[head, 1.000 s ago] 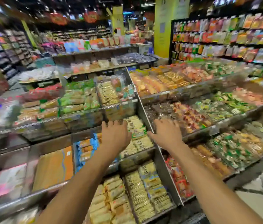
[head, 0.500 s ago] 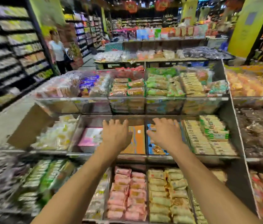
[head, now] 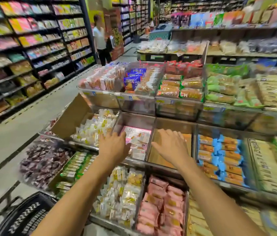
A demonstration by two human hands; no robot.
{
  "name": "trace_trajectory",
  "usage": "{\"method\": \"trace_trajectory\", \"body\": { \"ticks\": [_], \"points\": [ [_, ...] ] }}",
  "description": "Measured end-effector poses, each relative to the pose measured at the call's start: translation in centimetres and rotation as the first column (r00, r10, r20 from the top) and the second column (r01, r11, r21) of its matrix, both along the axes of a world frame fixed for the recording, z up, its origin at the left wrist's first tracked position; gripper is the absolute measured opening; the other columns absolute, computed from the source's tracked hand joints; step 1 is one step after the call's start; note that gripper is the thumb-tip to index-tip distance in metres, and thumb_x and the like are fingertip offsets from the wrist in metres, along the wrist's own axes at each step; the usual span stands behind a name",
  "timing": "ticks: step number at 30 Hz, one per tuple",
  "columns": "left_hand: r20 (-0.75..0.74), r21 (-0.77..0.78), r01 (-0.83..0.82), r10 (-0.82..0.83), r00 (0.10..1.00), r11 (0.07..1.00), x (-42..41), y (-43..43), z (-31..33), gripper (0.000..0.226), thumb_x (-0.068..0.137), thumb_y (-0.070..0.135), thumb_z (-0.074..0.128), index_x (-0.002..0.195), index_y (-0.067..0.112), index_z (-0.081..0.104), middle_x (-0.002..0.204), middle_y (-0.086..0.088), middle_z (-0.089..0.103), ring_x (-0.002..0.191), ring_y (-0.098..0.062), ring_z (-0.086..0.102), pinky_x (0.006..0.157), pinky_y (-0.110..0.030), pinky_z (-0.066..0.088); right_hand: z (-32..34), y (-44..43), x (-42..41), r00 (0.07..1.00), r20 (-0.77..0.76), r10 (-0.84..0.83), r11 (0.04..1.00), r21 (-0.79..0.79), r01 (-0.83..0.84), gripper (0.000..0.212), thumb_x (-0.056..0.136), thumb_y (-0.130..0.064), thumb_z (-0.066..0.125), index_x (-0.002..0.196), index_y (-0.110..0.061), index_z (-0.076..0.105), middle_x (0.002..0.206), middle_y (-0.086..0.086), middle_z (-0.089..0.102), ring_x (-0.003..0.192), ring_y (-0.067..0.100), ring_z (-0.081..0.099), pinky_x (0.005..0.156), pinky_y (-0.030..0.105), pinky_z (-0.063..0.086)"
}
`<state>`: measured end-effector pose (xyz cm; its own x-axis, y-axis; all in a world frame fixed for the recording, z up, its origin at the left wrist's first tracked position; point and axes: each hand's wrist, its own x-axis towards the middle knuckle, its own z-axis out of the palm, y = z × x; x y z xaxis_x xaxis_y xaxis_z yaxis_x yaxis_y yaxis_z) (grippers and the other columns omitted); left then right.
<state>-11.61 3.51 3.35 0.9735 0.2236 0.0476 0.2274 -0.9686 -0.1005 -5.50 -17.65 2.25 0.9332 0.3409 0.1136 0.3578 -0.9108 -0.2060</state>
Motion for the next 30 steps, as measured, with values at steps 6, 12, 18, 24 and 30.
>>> {"method": "trace_trajectory", "body": {
  "ticks": [6,12,18,24,30],
  "points": [
    [-0.060,-0.051,-0.032,0.029,0.998,0.998,2.3,3.1,-2.2,0.050,0.099,0.053,0.047,0.140,0.024,0.050,0.137,-0.010,0.063,0.126,-0.037,0.056,0.103,-0.049,0.042,-2.7,2.5,3.3,0.999,-0.022,0.039,0.999,-0.017,-0.039,0.055,0.094,-0.065,0.053,0.131,-0.025,0.057,0.131,0.005,0.063,0.126,0.030,0.055,0.107,0.044,0.036],
    [-0.134,-0.111,0.031,-0.046,0.990,0.993,6.4,6.2,-4.6,0.047,0.103,0.054,0.047,0.132,0.018,0.053,0.135,-0.012,0.064,0.124,-0.038,0.057,0.100,-0.047,0.048,-5.1,4.7,6.1,0.997,-0.081,-0.011,1.000,0.000,0.011,0.061,0.094,-0.064,0.055,0.142,-0.027,0.052,0.143,0.003,0.058,0.135,0.028,0.051,0.116,0.046,0.033],
    [-0.165,-0.174,0.186,-0.215,0.963,0.967,11.0,9.7,-8.3,0.056,0.105,0.057,0.042,0.145,0.018,0.048,0.139,-0.010,0.062,0.127,-0.032,0.057,0.104,-0.047,0.047,-7.6,7.8,7.3,0.979,-0.127,-0.159,0.987,-0.024,0.157,0.058,0.098,-0.059,0.056,0.146,-0.026,0.050,0.145,0.003,0.055,0.135,0.029,0.048,0.116,0.045,0.031],
    [-0.199,-0.087,0.294,-0.306,0.931,0.952,14.5,11.0,-12.9,0.061,0.104,0.056,0.040,0.153,0.020,0.039,0.152,-0.011,0.051,0.142,-0.034,0.043,0.118,-0.052,0.029,-10.1,10.1,7.6,0.950,-0.117,-0.289,0.957,-0.043,0.286,0.056,0.100,-0.059,0.052,0.146,-0.026,0.051,0.138,0.002,0.058,0.130,0.027,0.050,0.115,0.042,0.031],
    [-0.280,-0.388,0.385,-0.505,0.816,0.837,16.5,9.3,-16.0,0.041,0.104,0.042,0.052,0.136,0.016,0.054,0.128,-0.011,0.064,0.116,-0.034,0.064,0.091,-0.044,0.053,-10.6,10.6,6.8,0.906,-0.153,-0.395,0.915,0.020,0.402,0.060,0.100,-0.054,0.055,0.152,-0.023,0.046,0.150,0.002,0.053,0.139,0.026,0.046,0.117,0.043,0.034]
  ]
}}
